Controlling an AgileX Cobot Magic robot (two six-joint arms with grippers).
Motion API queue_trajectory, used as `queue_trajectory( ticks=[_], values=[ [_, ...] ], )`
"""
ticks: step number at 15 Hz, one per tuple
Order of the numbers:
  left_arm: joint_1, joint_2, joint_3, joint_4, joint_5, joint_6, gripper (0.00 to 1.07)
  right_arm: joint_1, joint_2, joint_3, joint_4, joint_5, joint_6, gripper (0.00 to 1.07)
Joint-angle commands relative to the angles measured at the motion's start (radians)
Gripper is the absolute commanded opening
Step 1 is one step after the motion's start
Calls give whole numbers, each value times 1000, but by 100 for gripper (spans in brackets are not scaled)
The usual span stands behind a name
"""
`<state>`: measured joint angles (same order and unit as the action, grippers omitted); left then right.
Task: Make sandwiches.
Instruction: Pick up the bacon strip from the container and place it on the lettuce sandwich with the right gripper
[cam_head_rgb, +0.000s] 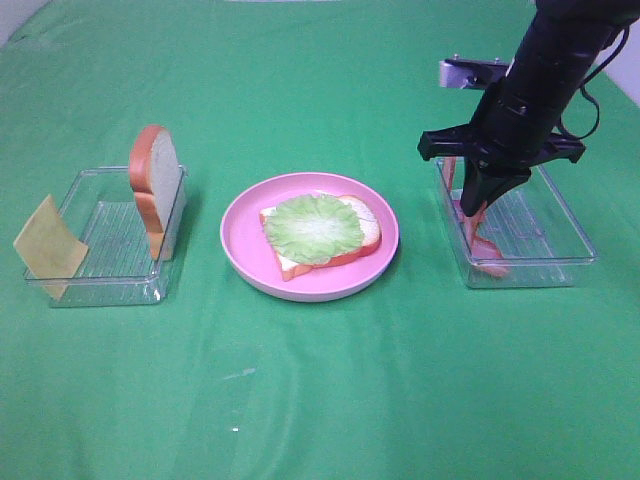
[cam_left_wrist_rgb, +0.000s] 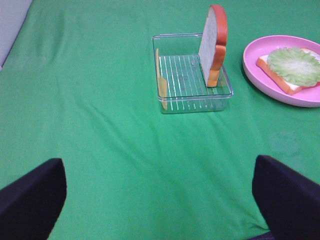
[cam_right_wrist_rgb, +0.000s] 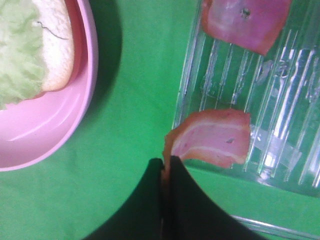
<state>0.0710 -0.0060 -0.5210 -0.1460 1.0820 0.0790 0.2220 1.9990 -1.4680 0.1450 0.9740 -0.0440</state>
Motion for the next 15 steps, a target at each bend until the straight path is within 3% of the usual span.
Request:
queue_trajectory(
  ticks=[1, 8, 15],
  values=[
    [0, -13, 3, -5, -4, -4, 93, 1, -61, -2, -15, 14, -12, 0],
    [0, -13, 3, -5, -4, -4, 93, 1, -262, -2, -53, 6, -11, 0],
    [0, -13, 3, -5, -4, -4, 93, 1, -262, -2, -34, 6, -7, 0]
  ],
)
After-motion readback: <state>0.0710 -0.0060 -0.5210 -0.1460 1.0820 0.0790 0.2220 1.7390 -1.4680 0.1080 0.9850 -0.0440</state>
